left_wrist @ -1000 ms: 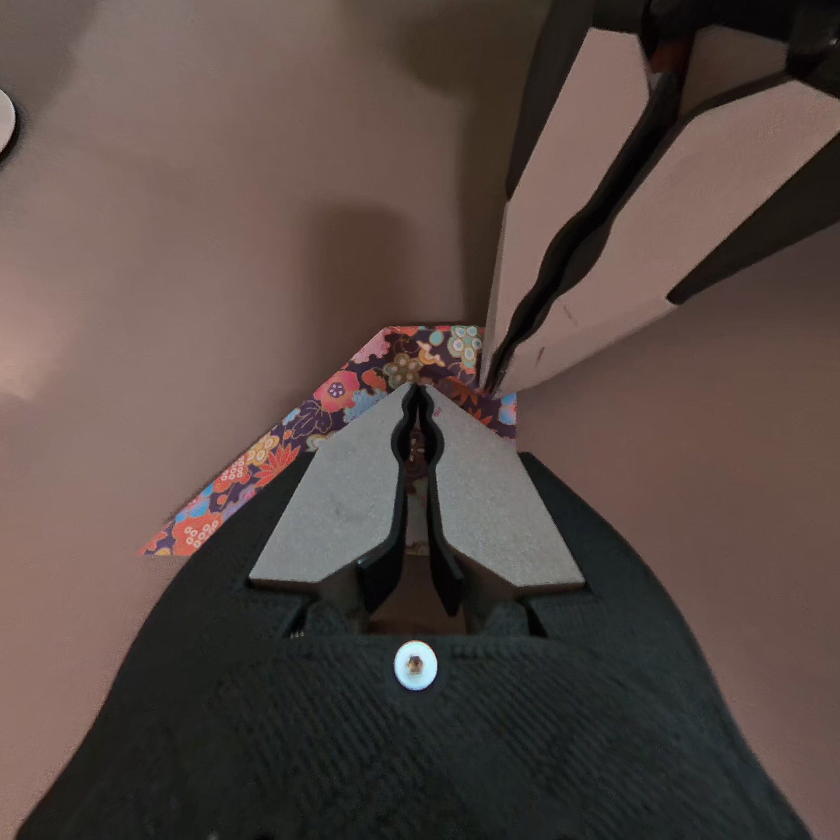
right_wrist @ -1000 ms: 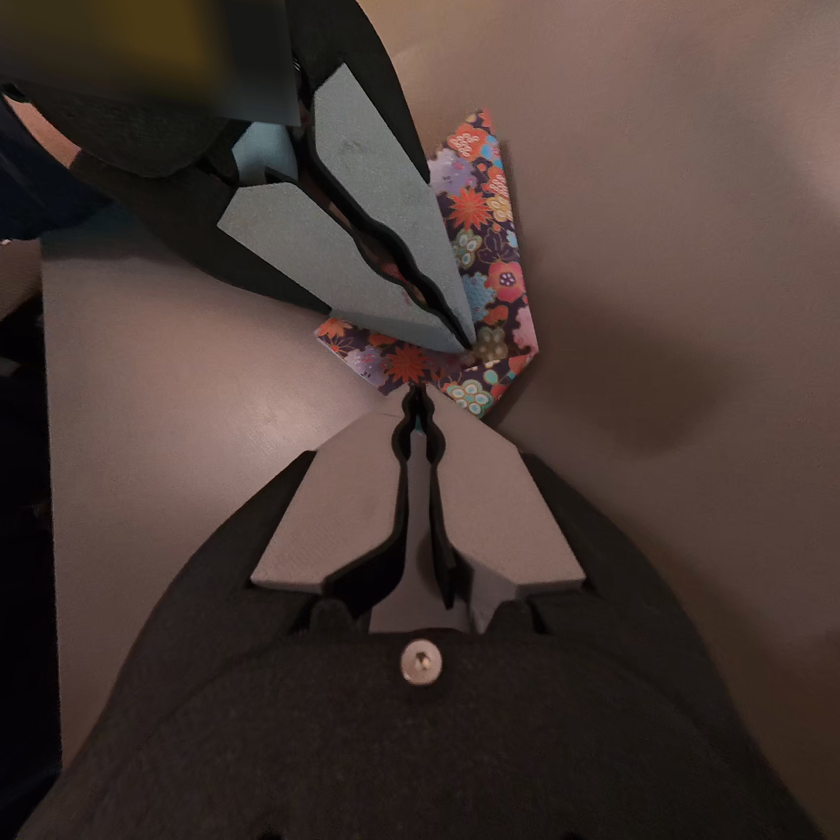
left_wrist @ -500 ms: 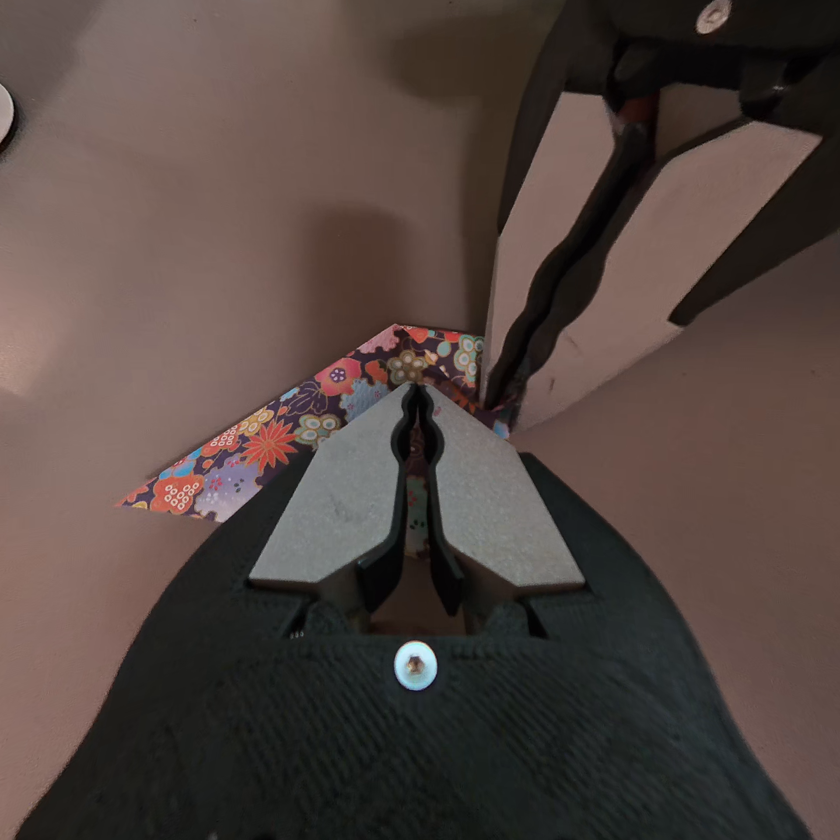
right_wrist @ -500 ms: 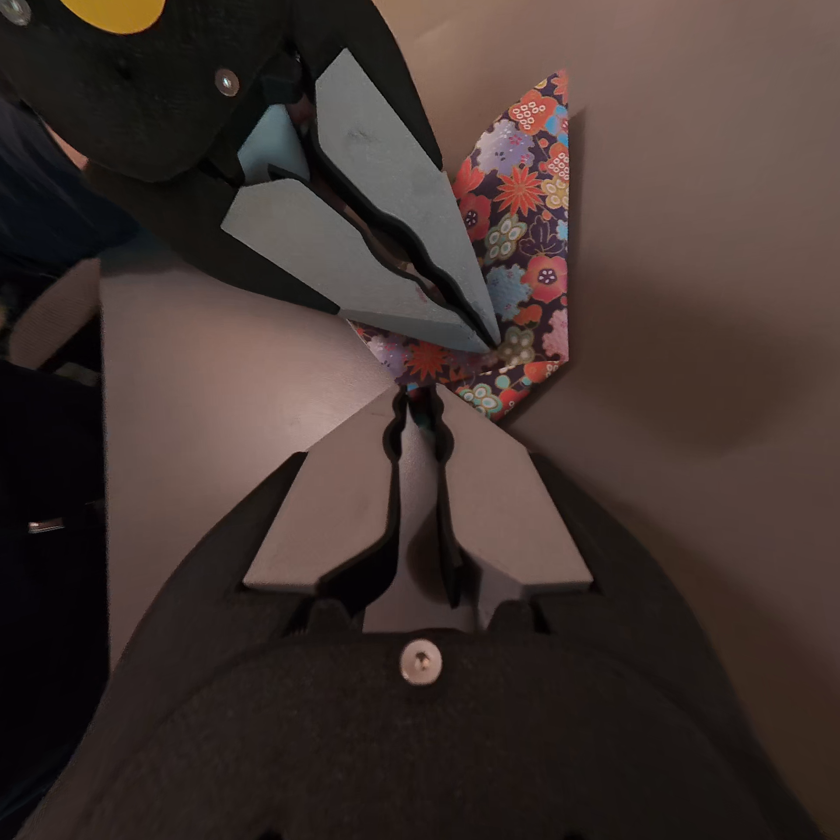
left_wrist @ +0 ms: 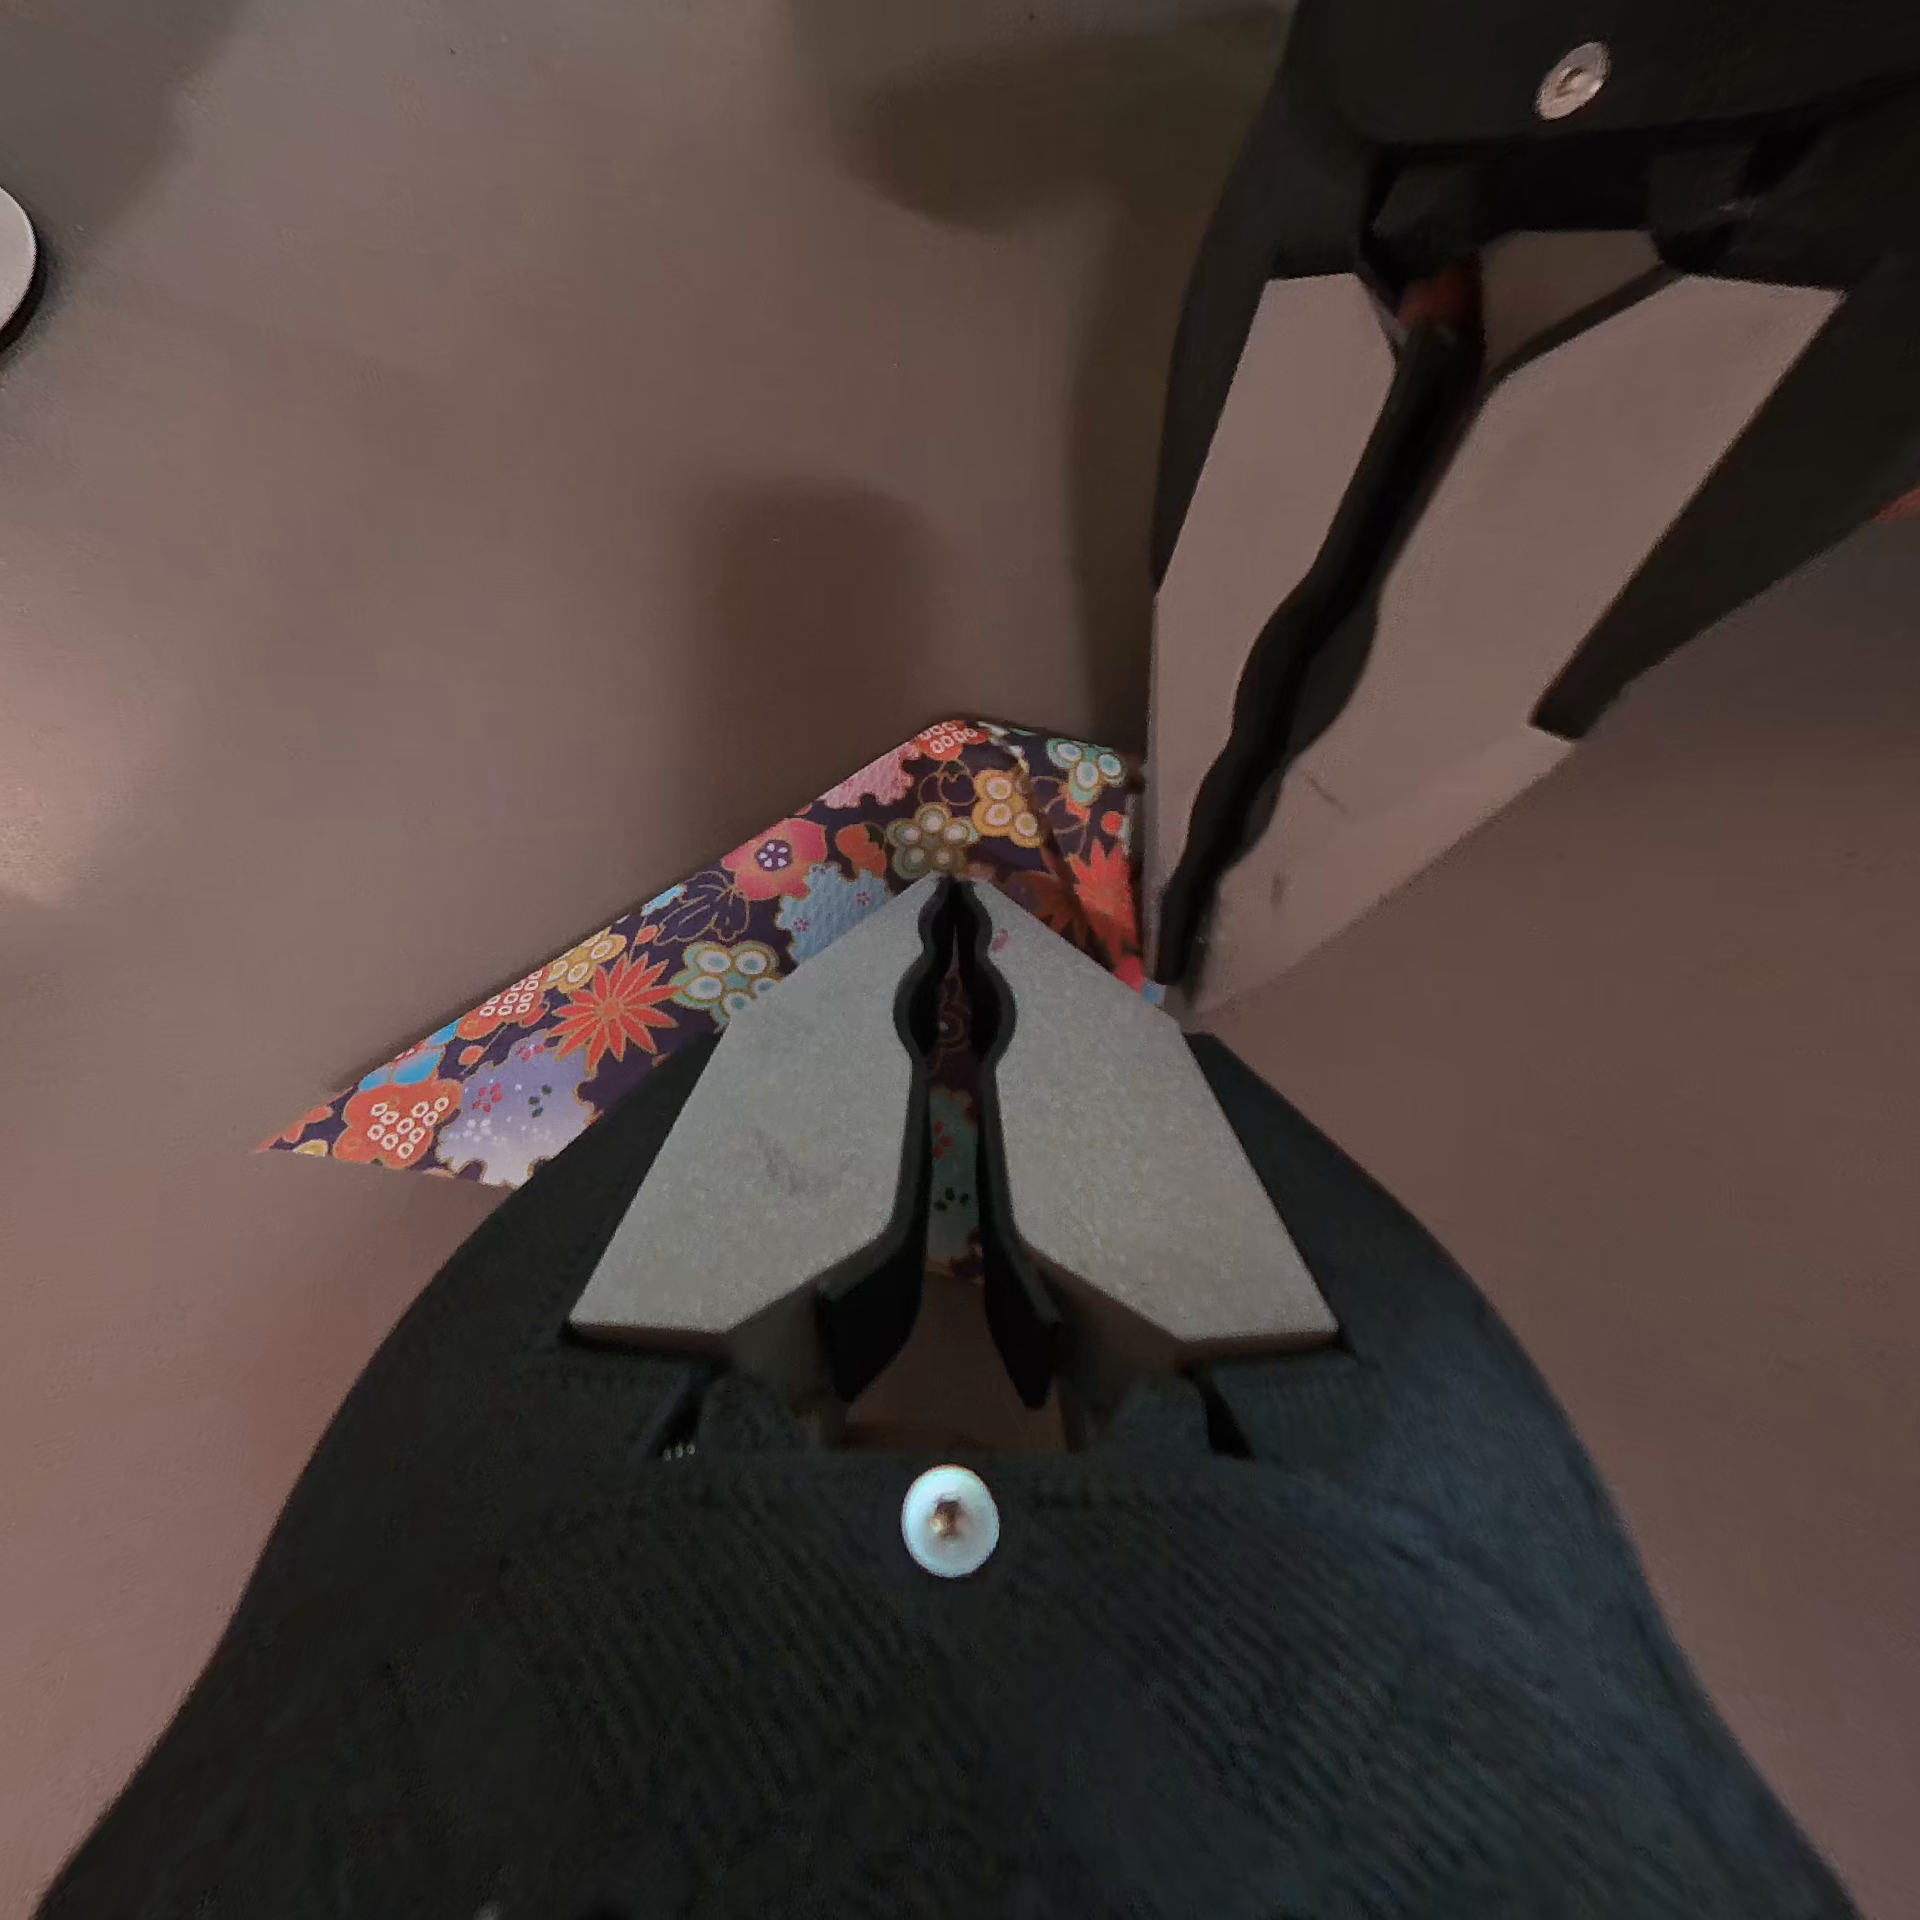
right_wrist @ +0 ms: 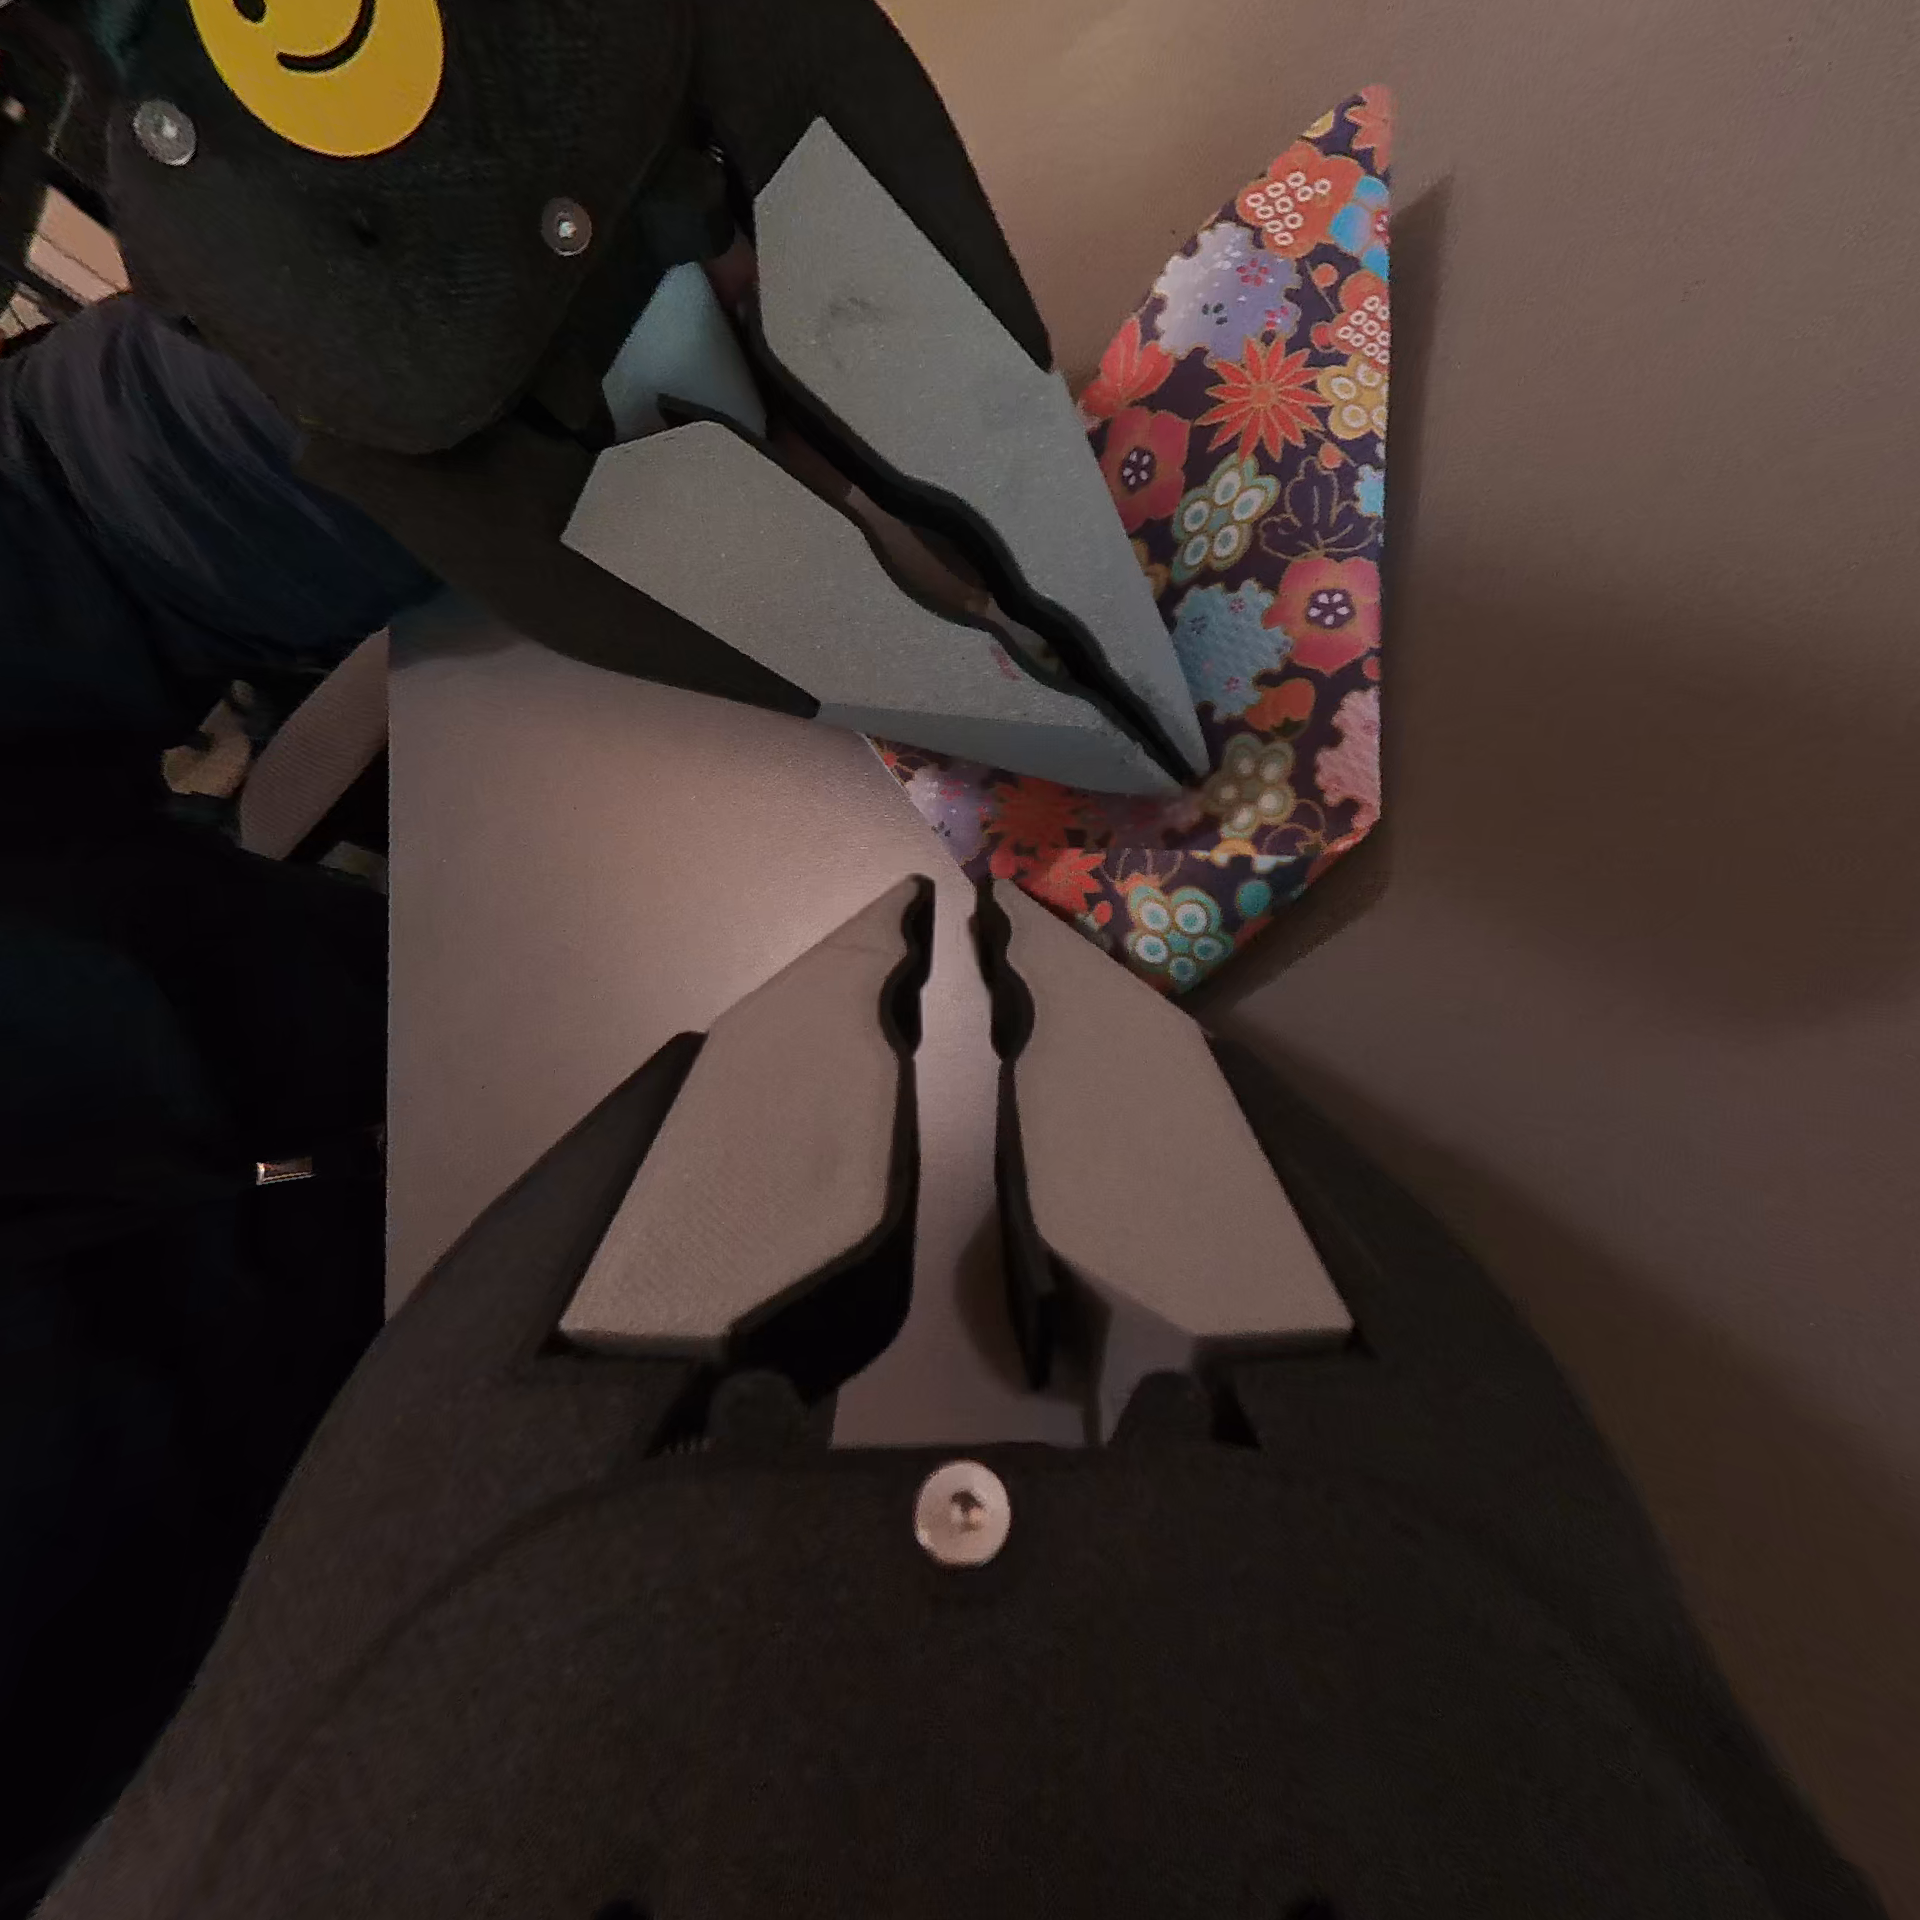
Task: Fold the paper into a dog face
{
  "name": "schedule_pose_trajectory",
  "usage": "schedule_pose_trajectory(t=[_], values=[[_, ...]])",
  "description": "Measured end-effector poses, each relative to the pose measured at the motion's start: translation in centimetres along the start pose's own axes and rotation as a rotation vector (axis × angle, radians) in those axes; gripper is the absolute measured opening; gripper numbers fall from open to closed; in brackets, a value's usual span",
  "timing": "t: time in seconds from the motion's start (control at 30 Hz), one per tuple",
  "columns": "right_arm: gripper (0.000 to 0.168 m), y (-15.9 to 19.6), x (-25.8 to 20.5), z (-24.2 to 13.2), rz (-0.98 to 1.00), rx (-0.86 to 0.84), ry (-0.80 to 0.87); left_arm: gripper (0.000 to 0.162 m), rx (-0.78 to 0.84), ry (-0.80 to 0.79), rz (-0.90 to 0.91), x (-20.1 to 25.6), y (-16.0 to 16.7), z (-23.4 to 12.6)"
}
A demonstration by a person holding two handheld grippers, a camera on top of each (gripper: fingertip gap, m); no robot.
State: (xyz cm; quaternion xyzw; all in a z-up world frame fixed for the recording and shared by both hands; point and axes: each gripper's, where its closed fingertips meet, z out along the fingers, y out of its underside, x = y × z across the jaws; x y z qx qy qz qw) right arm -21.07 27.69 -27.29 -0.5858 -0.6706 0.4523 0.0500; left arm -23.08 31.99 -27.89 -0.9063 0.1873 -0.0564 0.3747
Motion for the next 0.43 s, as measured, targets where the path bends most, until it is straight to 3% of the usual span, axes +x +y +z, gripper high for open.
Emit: schedule_pose_trajectory(t=[0.43], values=[[0.000, -0.4, 0.8, -0.6, 0.279, 0.053, -0.141, 0.000, 0.039, 0.030, -0.051, 0.0, -1.0, 0.1]])
